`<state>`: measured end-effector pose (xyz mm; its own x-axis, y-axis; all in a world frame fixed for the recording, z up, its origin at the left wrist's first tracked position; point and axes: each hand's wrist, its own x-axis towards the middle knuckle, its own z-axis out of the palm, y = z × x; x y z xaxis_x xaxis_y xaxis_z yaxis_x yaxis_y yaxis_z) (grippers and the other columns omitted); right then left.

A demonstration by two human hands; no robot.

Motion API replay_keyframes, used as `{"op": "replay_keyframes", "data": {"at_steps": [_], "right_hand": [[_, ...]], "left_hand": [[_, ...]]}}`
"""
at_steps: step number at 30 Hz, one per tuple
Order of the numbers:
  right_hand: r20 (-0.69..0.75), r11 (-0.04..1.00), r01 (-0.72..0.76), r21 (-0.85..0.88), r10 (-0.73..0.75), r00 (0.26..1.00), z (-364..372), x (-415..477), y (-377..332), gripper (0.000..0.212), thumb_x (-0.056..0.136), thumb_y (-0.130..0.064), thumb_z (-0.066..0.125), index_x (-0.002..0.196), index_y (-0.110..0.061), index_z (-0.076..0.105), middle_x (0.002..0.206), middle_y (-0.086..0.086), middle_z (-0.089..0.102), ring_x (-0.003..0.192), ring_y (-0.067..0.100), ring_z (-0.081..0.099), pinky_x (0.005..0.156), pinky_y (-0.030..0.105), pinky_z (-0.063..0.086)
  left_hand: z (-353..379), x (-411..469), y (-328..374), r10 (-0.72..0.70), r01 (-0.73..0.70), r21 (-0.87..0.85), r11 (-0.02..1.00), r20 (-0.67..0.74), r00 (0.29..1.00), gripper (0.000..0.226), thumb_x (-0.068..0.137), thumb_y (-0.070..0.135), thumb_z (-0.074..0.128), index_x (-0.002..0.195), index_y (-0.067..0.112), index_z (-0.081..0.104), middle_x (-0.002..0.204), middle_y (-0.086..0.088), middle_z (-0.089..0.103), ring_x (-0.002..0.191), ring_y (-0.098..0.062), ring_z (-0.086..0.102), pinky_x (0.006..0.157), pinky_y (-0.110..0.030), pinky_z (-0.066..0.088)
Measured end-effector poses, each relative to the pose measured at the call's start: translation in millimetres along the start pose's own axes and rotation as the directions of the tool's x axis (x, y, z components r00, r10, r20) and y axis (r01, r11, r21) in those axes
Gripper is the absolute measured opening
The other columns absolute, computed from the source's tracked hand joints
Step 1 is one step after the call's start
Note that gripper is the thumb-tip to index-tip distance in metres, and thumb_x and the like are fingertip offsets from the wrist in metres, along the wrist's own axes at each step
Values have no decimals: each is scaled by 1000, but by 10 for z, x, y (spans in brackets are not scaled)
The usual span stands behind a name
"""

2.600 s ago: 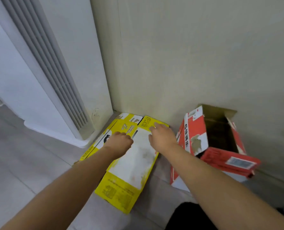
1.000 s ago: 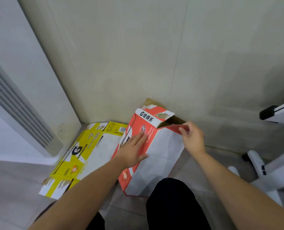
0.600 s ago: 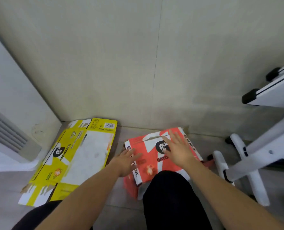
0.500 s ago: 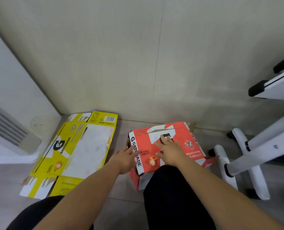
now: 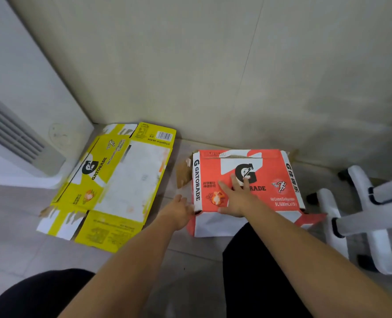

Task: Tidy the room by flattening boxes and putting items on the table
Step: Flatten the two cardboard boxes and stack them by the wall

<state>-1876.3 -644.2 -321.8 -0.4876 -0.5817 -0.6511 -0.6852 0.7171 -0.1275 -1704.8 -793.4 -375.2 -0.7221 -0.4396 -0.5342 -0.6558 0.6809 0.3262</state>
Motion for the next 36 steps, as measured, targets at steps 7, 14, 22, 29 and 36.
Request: {"op": "replay_keyframes", "data": {"at_steps": [7,14,22,29,36], "right_hand": [[-35,999,-13,35,14,999,44,70,-61,100,82,-58,66,146,-53,-10,154,-10,-36,142,37,-29,106,76,14],[-49,999,-39,24,41,998,52,198,-123,98,84,-54,67,147,-53,-9,155,-10,-34,143,38,-26,105,76,16],[-26,1000,-18,-3,17,1000,59,369,15,104,78,-64,66,145,-55,-13,157,-10,-30,143,41,-24,109,71,17],[-53,1000,-23,-20,22,998,110,360,14,102,78,-66,64,145,-55,-13,157,-10,-30,143,40,-23,109,70,20],[-69,999,-37,-19,35,997,133,335,-39,95,82,-64,61,146,-53,-9,158,-10,-28,145,38,-21,109,71,20]], "left_hand": [[-80,-82,-98,-186,170,186,968,70,980,57,95,57,30,135,26,55,143,-5,52,132,-29,46,111,-48,33],[-150,39,-237,-73,223,-333,916,408,910,19,91,24,53,100,17,68,89,-4,64,74,-18,63,63,-25,56],[-287,390,-263,81,163,-606,779,354,932,60,74,15,76,130,20,56,106,-5,70,83,-17,69,71,-27,58],[58,495,-192,127,-84,-338,937,106,986,74,69,59,69,134,28,53,124,-2,68,107,-23,66,95,-38,53],[114,342,-149,109,-119,-164,979,-69,992,55,95,32,53,143,13,35,121,-20,62,104,-40,61,78,-40,46]]}}
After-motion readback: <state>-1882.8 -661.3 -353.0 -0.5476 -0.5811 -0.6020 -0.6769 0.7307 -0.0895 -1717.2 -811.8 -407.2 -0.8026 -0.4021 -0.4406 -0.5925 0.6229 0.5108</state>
